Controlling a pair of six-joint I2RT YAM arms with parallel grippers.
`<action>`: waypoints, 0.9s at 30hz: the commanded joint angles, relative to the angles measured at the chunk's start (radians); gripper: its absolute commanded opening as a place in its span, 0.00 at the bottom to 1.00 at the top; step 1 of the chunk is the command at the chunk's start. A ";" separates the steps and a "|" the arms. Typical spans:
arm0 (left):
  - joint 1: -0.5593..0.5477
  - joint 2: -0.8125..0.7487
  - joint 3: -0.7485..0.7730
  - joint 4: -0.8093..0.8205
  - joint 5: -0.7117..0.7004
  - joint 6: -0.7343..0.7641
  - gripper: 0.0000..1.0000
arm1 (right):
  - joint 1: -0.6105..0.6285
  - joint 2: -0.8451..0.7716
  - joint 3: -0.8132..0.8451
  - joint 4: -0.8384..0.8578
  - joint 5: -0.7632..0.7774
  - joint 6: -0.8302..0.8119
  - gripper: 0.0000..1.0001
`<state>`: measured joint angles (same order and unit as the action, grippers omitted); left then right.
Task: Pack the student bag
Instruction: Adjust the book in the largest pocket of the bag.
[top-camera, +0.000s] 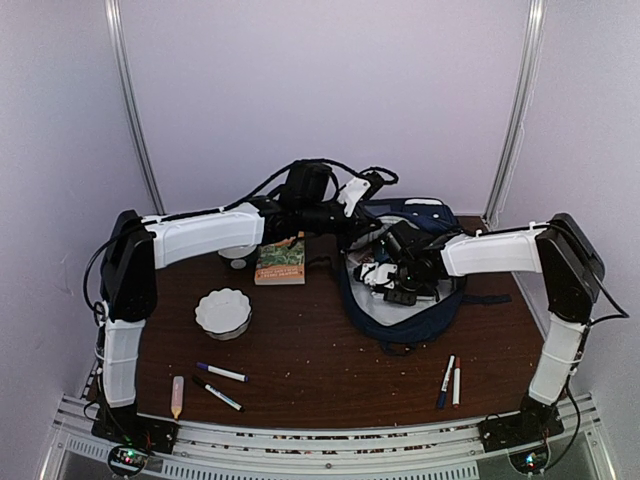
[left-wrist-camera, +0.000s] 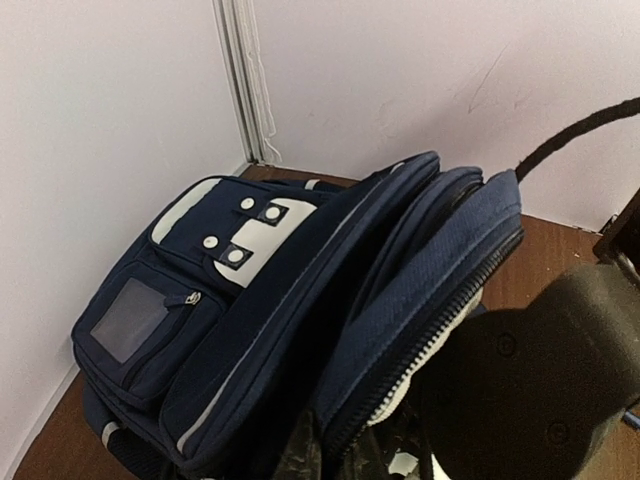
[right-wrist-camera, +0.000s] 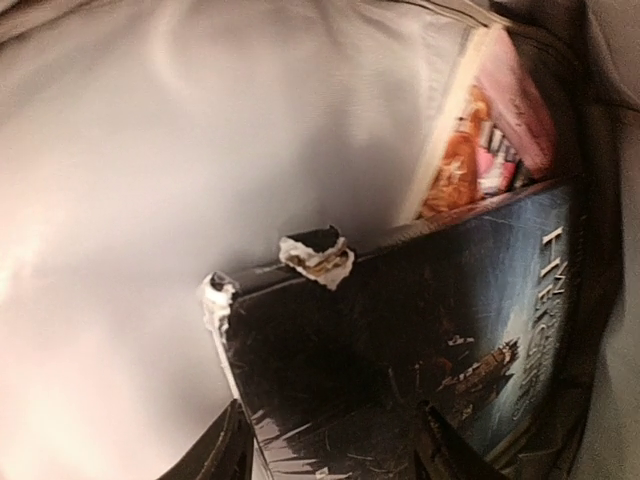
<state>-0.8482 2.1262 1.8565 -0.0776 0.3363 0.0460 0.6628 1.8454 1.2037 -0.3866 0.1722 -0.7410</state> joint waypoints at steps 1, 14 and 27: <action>-0.018 -0.101 0.011 0.137 0.035 0.001 0.00 | -0.033 0.027 0.008 0.137 0.140 -0.018 0.53; -0.018 -0.073 0.026 0.090 0.007 -0.021 0.00 | -0.089 -0.003 0.006 0.150 0.088 -0.086 0.53; -0.017 -0.065 0.070 -0.096 -0.108 0.004 0.27 | -0.045 -0.411 -0.020 -0.507 -0.565 -0.081 0.58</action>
<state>-0.8604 2.1258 1.8748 -0.1589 0.2646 0.0410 0.6121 1.5299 1.1736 -0.6071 -0.1394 -0.8303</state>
